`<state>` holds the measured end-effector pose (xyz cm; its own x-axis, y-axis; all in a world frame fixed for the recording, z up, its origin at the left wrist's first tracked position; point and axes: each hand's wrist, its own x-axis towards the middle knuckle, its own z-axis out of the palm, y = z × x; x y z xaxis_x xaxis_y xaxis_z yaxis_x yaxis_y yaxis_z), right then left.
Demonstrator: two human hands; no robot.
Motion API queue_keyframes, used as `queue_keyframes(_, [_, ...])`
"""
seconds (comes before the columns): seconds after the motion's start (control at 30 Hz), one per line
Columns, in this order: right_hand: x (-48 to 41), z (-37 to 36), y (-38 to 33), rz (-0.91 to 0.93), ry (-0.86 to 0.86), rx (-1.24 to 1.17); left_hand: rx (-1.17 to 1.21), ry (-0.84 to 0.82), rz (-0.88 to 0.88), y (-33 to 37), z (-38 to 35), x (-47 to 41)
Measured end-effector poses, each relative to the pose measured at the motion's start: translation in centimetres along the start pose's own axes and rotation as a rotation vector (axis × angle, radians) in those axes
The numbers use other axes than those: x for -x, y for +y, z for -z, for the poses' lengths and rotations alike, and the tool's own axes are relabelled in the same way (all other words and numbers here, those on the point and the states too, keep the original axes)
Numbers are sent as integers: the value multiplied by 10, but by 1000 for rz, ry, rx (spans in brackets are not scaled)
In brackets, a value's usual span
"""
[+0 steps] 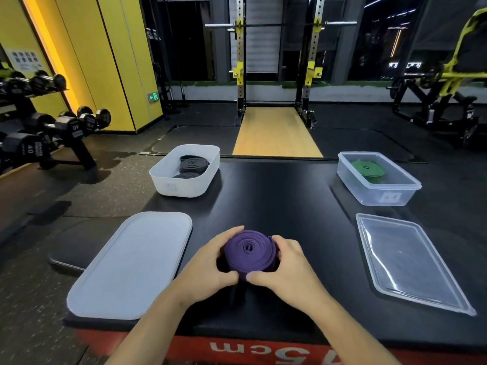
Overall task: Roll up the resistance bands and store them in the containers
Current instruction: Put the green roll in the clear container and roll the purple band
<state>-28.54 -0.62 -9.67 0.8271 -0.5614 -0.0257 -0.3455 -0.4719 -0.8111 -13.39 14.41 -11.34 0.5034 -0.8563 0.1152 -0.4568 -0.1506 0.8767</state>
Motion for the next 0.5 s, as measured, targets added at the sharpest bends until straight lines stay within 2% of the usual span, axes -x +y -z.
queue_keyframes(0.17, [-2, -17, 3, -1, 97, 118, 140, 72, 61, -3, -1, -5])
queue_keyframes(0.5, [-5, -30, 2, 76, 224, 292, 121, 95, 27, -7, 4, -13])
